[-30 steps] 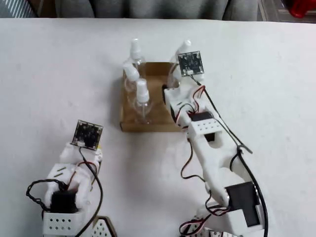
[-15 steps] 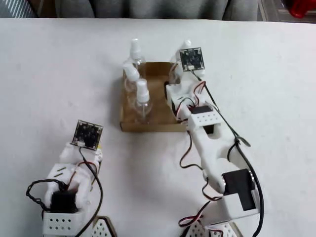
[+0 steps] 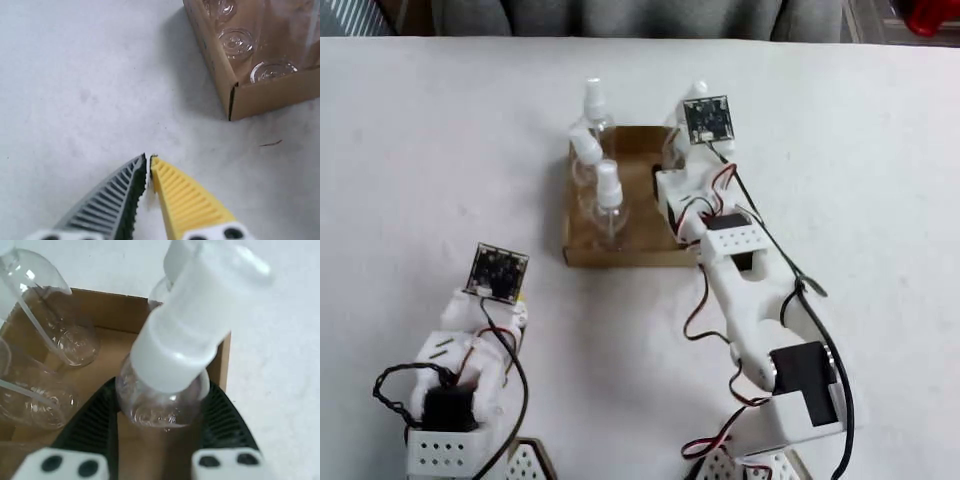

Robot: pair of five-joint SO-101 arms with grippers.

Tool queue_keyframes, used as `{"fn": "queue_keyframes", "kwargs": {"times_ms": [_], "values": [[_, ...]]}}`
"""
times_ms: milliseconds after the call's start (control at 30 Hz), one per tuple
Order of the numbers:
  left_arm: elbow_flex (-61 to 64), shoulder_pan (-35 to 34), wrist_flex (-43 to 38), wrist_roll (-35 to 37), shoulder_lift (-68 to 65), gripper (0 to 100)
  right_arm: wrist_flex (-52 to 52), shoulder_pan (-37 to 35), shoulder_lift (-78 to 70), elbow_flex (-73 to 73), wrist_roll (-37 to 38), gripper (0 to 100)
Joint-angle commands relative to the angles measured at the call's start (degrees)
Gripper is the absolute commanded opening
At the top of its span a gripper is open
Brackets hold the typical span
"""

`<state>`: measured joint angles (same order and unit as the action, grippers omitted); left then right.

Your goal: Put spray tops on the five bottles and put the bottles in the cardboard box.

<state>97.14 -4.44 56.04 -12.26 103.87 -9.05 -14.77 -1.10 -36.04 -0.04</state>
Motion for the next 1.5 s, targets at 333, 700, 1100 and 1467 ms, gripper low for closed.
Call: {"fn": "queue_keyframes", "kwargs": {"times_ms": [333,700,1100,1467], "values": [[-0.18,-0.75,-0.35,-0.53,0.66,2,-0.22,0.84,-0.04,0.35,0.0,1.8],[-0.18,-0.57,-0.44,-0.53,0.66,2,-0.04,0.66,-0.13,-0.35,0.09,1.9],[-0.18,-0.66,-0.44,-0.53,0.66,2,-0.22,0.31,-0.04,-0.53,8.53,1.9],[-0.18,-0.66,-0.44,-0.53,0.66,2,-0.31,0.48,0.13,-0.62,4.4,1.9]]}}
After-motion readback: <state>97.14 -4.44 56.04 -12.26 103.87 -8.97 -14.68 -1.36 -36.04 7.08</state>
